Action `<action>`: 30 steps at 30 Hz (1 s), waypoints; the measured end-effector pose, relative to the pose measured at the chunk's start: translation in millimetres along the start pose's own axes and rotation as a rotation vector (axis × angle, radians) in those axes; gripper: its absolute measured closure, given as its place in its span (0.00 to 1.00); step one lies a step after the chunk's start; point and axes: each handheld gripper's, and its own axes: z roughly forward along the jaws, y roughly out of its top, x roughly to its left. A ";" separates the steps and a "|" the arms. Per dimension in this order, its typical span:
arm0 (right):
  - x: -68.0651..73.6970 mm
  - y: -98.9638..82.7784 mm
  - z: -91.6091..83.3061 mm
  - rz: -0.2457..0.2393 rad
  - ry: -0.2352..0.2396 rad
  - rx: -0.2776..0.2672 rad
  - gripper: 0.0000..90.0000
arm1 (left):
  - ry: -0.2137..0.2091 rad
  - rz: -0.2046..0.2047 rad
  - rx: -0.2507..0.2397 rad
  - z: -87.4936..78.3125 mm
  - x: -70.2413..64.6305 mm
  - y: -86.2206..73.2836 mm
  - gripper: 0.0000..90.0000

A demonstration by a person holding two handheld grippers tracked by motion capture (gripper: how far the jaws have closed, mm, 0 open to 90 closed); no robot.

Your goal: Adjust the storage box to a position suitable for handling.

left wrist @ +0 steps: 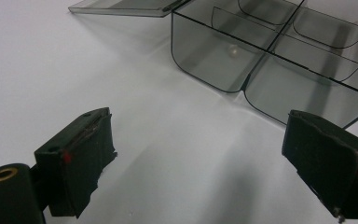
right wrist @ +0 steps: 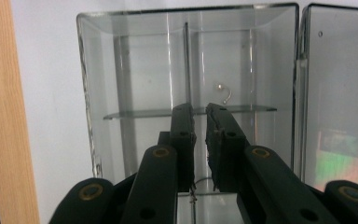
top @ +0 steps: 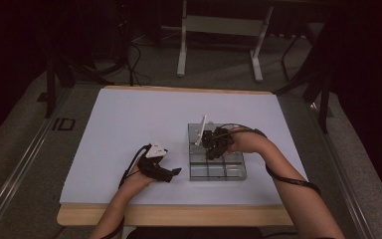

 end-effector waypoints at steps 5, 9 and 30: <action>2.0 -7.3 -4.8 -0.001 -0.003 0.007 0.90 | 0.001 0.001 0.001 0.0 0.0 0.0 0.10; 2.8 -16.0 -9.3 0.006 -0.006 0.008 0.90 | 0.002 0.002 0.001 0.0 -0.2 0.0 0.10; 0.3 -82.1 -29.6 0.081 -0.037 0.024 0.90 | -0.001 0.001 0.004 0.2 0.0 0.2 0.10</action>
